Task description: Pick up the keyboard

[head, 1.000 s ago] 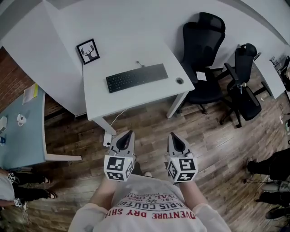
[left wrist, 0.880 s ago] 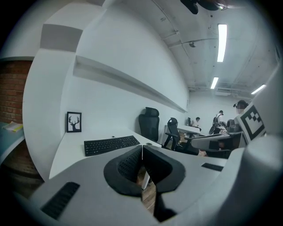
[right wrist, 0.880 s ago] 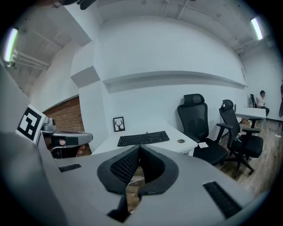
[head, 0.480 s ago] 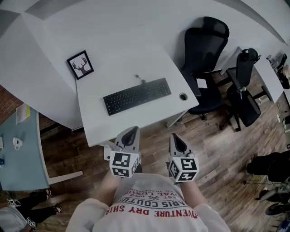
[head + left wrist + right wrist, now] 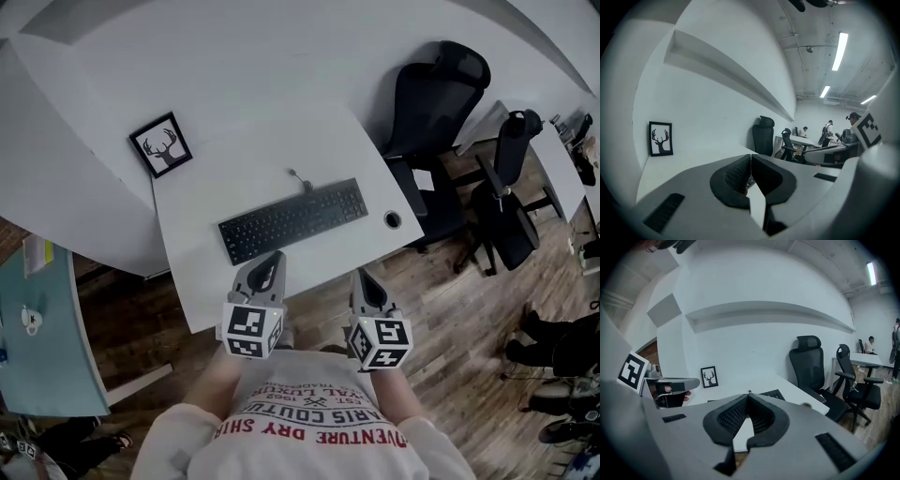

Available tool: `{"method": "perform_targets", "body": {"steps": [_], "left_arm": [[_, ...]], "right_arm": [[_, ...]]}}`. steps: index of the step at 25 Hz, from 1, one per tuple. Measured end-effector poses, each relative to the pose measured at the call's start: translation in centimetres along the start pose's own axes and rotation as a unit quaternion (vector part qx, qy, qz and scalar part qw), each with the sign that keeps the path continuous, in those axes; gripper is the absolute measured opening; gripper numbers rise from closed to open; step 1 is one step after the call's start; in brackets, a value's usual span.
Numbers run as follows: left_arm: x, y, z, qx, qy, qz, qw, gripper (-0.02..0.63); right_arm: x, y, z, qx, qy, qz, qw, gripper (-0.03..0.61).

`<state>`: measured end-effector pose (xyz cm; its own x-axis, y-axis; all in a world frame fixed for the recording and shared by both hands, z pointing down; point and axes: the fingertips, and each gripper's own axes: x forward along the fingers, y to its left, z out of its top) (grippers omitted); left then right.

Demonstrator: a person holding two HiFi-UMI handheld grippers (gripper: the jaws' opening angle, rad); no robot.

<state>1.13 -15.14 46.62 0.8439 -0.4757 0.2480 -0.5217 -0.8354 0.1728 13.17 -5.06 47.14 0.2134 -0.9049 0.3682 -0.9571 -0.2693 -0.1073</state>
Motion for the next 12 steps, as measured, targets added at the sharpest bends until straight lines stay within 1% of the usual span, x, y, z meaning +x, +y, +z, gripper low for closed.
{"method": "perform_targets", "body": {"steps": [3, 6, 8, 12], "left_arm": [[1.0, 1.3, -0.2, -0.003, 0.003, 0.009, 1.0000, 0.026], [1.9, 2.6, -0.3, -0.009, 0.005, 0.027, 0.9996, 0.026], [2.5, 3.6, -0.2, -0.013, 0.004, 0.046, 0.9989, 0.026], [3.8, 5.5, 0.4, -0.018, 0.001, 0.096, 0.9952, 0.026]], "right_arm": [[2.1, -0.2, 0.1, 0.000, 0.006, 0.007, 1.000, 0.025], [4.0, -0.2, 0.4, -0.007, 0.008, 0.025, 1.000, 0.025], [5.5, -0.4, 0.7, -0.007, 0.013, 0.039, 0.999, 0.025], [8.8, -1.8, 1.7, -0.006, 0.021, 0.066, 0.998, 0.025]]}}
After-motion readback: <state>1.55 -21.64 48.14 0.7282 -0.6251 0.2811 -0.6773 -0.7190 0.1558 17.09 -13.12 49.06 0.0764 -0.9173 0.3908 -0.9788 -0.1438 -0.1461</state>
